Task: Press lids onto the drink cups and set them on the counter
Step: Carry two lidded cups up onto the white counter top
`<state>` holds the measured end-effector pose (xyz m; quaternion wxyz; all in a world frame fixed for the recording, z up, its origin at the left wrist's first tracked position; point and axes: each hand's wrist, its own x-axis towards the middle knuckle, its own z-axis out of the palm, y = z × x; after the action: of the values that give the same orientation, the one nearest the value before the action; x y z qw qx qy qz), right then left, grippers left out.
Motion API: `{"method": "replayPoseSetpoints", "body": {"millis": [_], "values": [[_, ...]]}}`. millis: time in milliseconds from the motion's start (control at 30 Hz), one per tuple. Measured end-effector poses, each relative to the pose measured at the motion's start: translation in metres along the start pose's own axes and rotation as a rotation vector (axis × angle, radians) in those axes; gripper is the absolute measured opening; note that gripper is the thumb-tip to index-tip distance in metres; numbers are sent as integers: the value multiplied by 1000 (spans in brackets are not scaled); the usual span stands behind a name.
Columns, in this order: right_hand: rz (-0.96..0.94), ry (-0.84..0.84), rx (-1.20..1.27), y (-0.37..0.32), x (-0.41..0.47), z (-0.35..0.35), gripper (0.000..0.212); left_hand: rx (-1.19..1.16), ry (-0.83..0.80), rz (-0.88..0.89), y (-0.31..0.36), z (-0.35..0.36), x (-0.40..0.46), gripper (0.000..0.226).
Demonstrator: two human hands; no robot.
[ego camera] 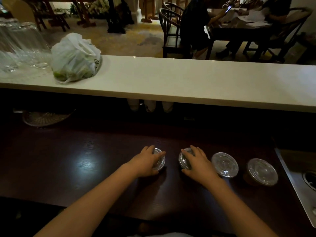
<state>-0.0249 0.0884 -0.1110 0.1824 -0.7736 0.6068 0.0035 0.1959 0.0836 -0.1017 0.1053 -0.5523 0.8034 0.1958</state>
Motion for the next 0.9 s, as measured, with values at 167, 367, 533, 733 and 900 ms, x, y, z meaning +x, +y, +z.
{"method": "replayPoseSetpoints", "body": {"millis": [167,367,533,733,900], "values": [[24,-8,2,-2,5,-7,81,-27,38,6,-2,-2,3,84],[19,53,11,-3,2,-10,76,2,71,4,0,-5,0,81],[-4,95,42,-14,7,-42,76,-53,209,21,3,-40,-1,79],[-105,260,34,-40,17,-140,75,-47,381,48,-1,-149,0,82],[-180,387,66,-49,56,-213,72,15,424,45,-10,-237,17,80]]}}
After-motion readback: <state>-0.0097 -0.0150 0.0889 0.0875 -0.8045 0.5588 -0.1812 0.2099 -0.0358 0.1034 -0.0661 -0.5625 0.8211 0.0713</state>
